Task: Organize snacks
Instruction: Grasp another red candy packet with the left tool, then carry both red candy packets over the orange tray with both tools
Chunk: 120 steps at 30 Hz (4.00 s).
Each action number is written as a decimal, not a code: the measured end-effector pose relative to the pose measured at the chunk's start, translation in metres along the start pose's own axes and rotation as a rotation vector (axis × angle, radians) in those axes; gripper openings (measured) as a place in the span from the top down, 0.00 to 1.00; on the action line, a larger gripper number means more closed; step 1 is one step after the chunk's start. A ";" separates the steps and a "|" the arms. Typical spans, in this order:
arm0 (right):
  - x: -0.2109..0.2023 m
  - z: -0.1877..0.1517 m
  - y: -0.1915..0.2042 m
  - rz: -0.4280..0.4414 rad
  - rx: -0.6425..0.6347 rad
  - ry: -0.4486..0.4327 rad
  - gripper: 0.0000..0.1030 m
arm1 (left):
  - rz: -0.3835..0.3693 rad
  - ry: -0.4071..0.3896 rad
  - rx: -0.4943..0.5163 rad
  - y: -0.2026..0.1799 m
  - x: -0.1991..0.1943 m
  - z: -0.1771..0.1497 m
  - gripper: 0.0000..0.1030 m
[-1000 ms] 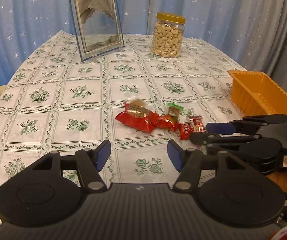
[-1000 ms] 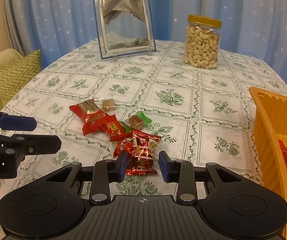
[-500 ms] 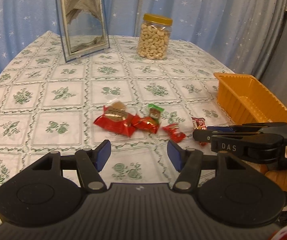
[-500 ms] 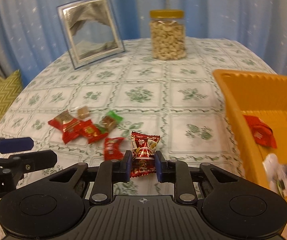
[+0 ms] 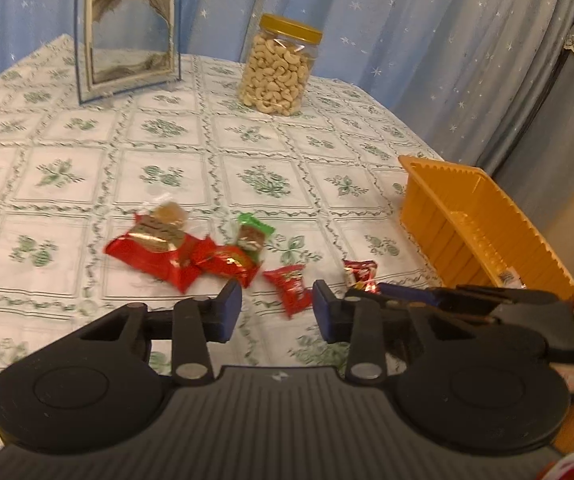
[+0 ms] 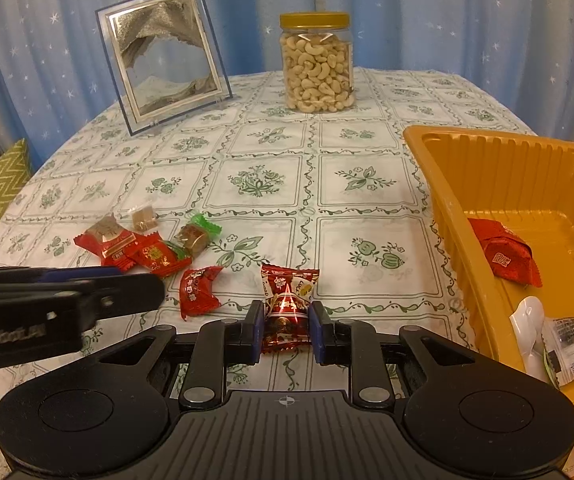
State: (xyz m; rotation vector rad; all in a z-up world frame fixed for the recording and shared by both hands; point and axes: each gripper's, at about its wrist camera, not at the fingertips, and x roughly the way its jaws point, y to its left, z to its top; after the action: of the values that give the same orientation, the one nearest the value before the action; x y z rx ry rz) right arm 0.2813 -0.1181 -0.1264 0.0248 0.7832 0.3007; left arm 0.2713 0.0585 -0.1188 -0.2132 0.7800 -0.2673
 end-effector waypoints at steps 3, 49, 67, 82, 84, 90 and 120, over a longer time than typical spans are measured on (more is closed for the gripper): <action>-0.001 0.000 0.001 0.003 0.002 -0.001 0.76 | 0.000 0.005 -0.005 -0.004 0.010 0.001 0.72; -0.061 -0.059 0.033 0.092 -0.110 0.045 0.73 | 0.194 0.034 0.140 -0.016 -0.060 -0.079 0.80; -0.060 -0.062 0.041 0.054 -0.169 0.039 0.75 | 0.242 0.021 0.133 -0.016 -0.057 -0.078 0.84; -0.107 -0.065 0.037 0.043 -0.112 -0.049 0.78 | 0.226 -0.048 0.124 -0.038 -0.089 -0.083 0.84; -0.116 -0.068 0.034 0.034 -0.096 -0.059 0.78 | 0.227 -0.059 0.123 -0.044 -0.097 -0.085 0.84; -0.145 -0.079 0.024 0.019 -0.060 -0.072 0.78 | 0.219 -0.077 0.099 -0.062 -0.122 -0.093 0.84; -0.238 -0.096 -0.016 -0.030 0.046 -0.143 0.78 | 0.157 -0.121 0.093 -0.136 -0.178 -0.105 0.84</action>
State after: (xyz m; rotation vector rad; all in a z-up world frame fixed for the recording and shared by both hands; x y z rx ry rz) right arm 0.0592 -0.2071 -0.0326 0.0773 0.6481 0.2493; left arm 0.0537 -0.0237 -0.0350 -0.0792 0.6592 -0.1407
